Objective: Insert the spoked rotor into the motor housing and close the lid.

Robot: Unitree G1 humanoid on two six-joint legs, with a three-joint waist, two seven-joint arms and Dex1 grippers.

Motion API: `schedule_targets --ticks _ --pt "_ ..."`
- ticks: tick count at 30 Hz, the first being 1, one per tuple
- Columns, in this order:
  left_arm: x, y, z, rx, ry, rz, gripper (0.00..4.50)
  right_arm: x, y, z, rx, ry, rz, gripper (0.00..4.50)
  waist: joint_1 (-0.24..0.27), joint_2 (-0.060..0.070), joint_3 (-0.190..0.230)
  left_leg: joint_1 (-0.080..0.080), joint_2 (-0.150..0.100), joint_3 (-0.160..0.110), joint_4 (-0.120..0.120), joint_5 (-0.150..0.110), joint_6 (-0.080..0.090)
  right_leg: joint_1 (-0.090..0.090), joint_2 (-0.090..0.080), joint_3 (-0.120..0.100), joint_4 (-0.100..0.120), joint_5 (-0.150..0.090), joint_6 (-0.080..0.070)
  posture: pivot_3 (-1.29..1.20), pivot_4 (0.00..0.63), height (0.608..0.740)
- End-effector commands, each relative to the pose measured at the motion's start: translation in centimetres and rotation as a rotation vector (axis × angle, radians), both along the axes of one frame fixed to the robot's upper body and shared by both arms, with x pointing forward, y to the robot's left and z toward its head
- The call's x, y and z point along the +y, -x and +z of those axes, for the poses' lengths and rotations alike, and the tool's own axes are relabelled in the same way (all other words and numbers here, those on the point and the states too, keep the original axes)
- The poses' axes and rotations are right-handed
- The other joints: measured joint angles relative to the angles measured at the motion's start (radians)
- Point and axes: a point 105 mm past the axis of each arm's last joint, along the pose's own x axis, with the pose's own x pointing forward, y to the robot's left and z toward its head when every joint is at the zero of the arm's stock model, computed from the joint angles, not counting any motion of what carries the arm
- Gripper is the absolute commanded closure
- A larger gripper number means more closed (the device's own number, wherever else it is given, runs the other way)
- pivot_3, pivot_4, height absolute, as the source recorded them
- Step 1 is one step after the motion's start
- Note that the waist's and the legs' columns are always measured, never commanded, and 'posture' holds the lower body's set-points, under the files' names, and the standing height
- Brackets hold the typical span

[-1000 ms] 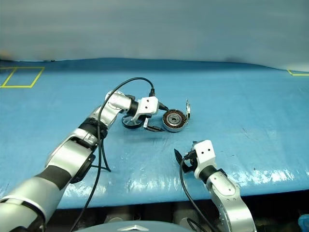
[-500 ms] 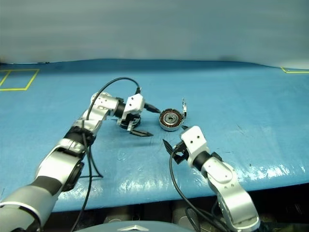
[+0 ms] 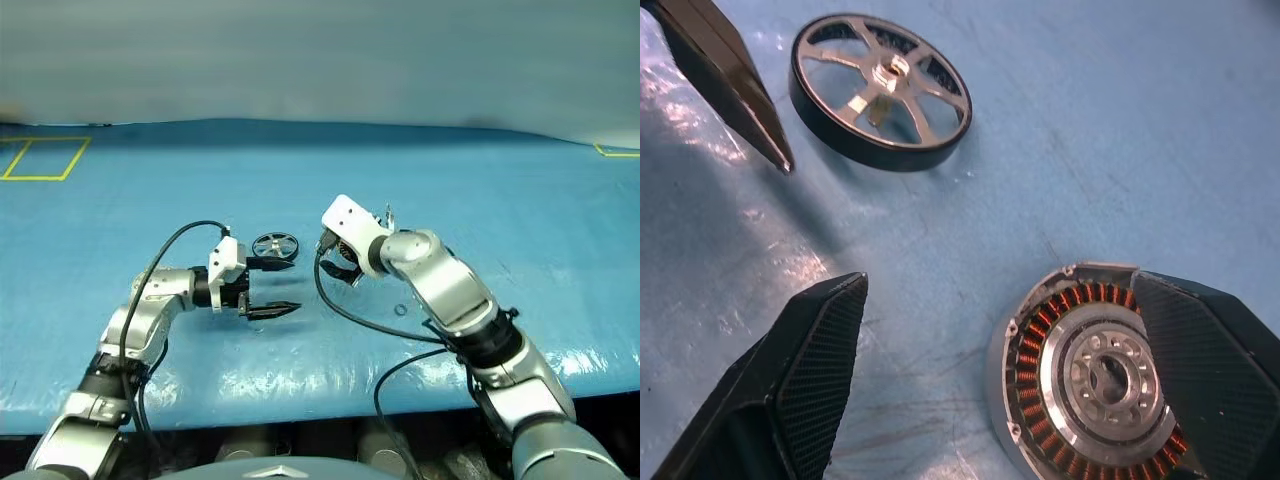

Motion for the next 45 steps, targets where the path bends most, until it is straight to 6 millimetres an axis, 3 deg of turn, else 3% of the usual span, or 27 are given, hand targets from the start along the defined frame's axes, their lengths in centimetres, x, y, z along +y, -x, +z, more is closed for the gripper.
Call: schedule_targets --ticks 1,8,12,17,21,27,30,35,40,45 --pt "0.2 0.8 0.7 -0.029 0.027 0.030 0.01 -1.6 -1.5 0.1 0.046 0.080 -0.018 0.05 -0.001 0.001 0.000 0.000 0.000 0.001 0.000 0.000 0.000 0.000 0.000 0.000 0.000 0.000 0.000 0.00 0.150 0.740" --pt "0.5 1.2 0.2 -0.031 0.041 0.094 0.01 -2.9 -2.2 -1.4 0.138 0.184 -0.023 0.05 -0.001 0.001 0.001 0.000 -0.001 0.002 0.000 0.000 0.000 -0.001 0.000 0.001 0.000 0.000 0.000 0.00 0.150 0.740" --pt "0.2 1.3 0.1 -0.033 0.059 0.108 0.01 -1.8 -1.9 -1.6 0.140 0.189 0.029 0.05 -0.001 0.001 0.001 0.000 0.000 0.002 0.000 0.000 0.000 -0.001 0.000 0.001 0.000 0.000 0.000 0.00 0.150 0.740" --pt "0.0 1.4 -0.3 -0.021 0.064 0.118 0.01 -1.9 -2.4 -2.6 0.133 0.239 0.029 0.05 -0.002 0.001 0.001 0.001 -0.001 0.003 0.000 0.000 0.000 -0.001 0.000 0.001 0.000 0.000 0.000 0.00 0.150 0.740" --pt "-0.3 1.7 -0.5 -0.006 0.078 0.120 0.01 -0.7 -1.5 -3.1 0.155 0.234 0.092 0.05 -0.002 0.001 0.001 0.000 0.000 0.003 0.000 0.000 0.000 -0.001 0.000 0.001 0.000 0.000 0.000 0.00 0.150 0.740" --pt "-0.5 1.9 -1.3 0.006 0.052 0.124 0.01 -0.9 -1.5 -3.8 0.153 0.272 0.098 0.05 -0.002 0.002 0.001 0.000 0.000 0.003 0.000 0.000 0.000 -0.001 0.000 0.001 0.000 0.000 0.000 0.00 0.150 0.740" --pt "-0.5 1.8 -1.4 0.001 0.054 0.130 0.00 -0.9 -1.4 -4.2 0.146 0.289 0.112 0.57 -0.002 0.002 0.001 0.000 0.000 0.003 0.000 0.000 0.000 -0.001 0.000 0.001 0.000 0.000 0.000 0.00 0.150 0.740" --pt "-0.4 1.8 -1.2 0.012 0.069 0.147 0.00 -0.4 -0.7 -4.1 0.119 0.300 0.208 2.22 -0.002 0.001 0.001 0.001 0.000 0.003 -0.001 0.000 0.000 -0.001 0.000 0.000 0.000 0.000 0.000 0.00 0.150 0.740" --pt "-0.1 1.8 -1.2 0.007 0.070 0.160 0.00 0.6 0.6 -2.8 0.037 0.328 0.403 2.32 -0.004 0.002 0.001 0.001 0.000 0.003 -0.001 0.000 0.000 -0.001 0.000 0.000 -0.001 0.000 0.000 0.00 0.150 0.740" --pt "0.2 2.0 -1.4 0.033 0.072 0.177 0.00 0.6 3.6 -2.8 -0.014 0.440 0.673 2.32 -0.002 0.003 0.002 0.000 0.000 0.003 -0.002 0.000 0.000 -0.002 0.000 0.000 -0.001 0.000 0.000 0.00 0.150 0.740"
